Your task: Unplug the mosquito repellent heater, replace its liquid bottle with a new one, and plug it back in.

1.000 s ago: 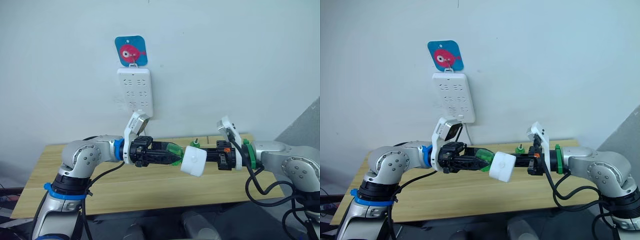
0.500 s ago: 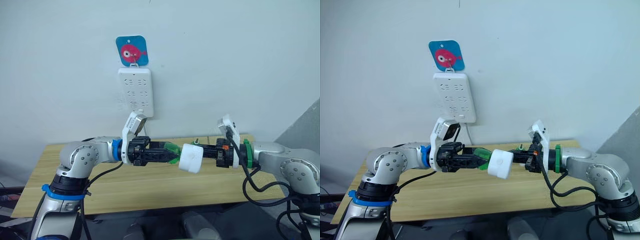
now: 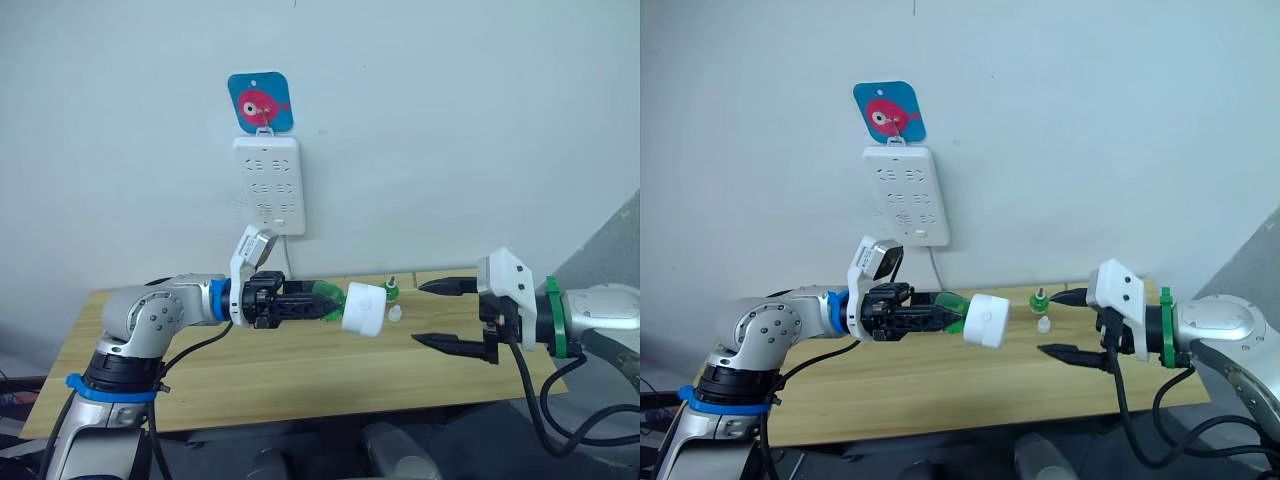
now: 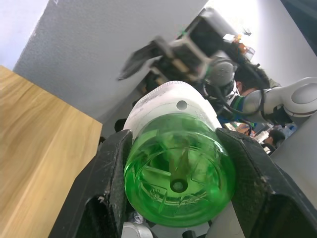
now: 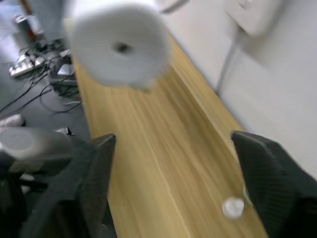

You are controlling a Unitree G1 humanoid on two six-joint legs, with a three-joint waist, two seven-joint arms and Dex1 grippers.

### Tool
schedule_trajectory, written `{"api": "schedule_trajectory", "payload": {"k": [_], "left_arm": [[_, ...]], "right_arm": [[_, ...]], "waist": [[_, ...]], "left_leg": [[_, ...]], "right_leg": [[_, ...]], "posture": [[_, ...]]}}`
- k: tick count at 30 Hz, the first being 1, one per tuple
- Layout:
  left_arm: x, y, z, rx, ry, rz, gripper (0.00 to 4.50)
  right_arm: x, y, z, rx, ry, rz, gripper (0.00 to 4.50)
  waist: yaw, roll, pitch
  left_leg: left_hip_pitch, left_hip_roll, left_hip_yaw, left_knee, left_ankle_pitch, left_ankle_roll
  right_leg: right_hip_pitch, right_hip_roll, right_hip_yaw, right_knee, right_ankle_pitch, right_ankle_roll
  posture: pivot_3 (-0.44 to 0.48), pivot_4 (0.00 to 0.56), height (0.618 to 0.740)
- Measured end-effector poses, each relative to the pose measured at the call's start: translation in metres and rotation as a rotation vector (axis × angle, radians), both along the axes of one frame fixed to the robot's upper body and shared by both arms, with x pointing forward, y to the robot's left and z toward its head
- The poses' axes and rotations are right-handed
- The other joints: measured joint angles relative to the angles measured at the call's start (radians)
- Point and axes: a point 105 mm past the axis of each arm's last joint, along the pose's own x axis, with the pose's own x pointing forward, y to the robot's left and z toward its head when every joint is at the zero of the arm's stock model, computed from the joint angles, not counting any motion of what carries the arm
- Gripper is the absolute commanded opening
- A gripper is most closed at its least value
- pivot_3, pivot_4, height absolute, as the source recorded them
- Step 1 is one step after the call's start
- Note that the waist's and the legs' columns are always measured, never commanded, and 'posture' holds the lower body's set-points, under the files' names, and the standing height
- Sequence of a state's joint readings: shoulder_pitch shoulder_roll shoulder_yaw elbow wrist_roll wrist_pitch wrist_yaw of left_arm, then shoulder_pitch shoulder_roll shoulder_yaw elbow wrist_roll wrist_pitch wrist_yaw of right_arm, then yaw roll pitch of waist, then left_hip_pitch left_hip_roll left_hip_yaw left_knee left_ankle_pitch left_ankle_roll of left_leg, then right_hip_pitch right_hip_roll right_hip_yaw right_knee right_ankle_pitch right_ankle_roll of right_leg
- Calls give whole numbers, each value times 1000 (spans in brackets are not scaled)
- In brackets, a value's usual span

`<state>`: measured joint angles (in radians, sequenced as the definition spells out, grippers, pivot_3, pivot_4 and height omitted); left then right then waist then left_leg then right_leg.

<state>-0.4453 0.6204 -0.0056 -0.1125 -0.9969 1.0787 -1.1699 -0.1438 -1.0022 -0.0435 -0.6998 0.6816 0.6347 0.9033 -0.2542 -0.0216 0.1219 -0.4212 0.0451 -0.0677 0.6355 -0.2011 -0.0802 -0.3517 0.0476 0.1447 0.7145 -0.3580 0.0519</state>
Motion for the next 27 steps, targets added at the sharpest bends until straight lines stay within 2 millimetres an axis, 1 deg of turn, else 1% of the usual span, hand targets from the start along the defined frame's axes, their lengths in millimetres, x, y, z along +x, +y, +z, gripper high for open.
{"api": "schedule_trajectory", "payload": {"k": [5, 10, 15, 19, 27], "left_arm": [[2, -2, 0, 10, -8, -4, 2341], [2, -5, 3, 0, -16, -12, 2341], [5, 0, 5, 2, -27, 13, 2341], [6, 1, 7, -3, -32, 20, 2341], [4, -1, 6, -6, -29, 9, 2341]], "right_arm": [[-1, 13, 4, -6, -88, 51, 3727], [4, 32, 6, 14, -177, 79, 3727], [8, 38, 0, 34, -162, 70, 3727], [9, 41, 0, 39, -150, 70, 3727], [8, 38, -1, 45, -108, 69, 3727]], "waist": [[0, 0, 0], [-1, 0, 0], [1, 0, 0], [1, 0, 0], [2, 0, 0]], "left_leg": [[0, 0, 0, 0, 0, 0], [0, 0, 0, 0, 0, 0], [0, 0, -1, 0, 0, 0], [0, 0, -1, 0, 0, 0], [0, 0, -1, 0, 0, 0]], "right_leg": [[0, 0, 0, 0, 0, 0], [0, 0, 0, 0, 0, 0], [0, 0, 0, 0, 0, 0], [0, 0, 0, 1, 0, 0], [0, 0, -1, 1, 0, 0]], "posture": [[-272, 52, 733], [-272, 52, 733], [-267, 54, 733], [-263, 53, 733], [-265, 54, 733]]}}
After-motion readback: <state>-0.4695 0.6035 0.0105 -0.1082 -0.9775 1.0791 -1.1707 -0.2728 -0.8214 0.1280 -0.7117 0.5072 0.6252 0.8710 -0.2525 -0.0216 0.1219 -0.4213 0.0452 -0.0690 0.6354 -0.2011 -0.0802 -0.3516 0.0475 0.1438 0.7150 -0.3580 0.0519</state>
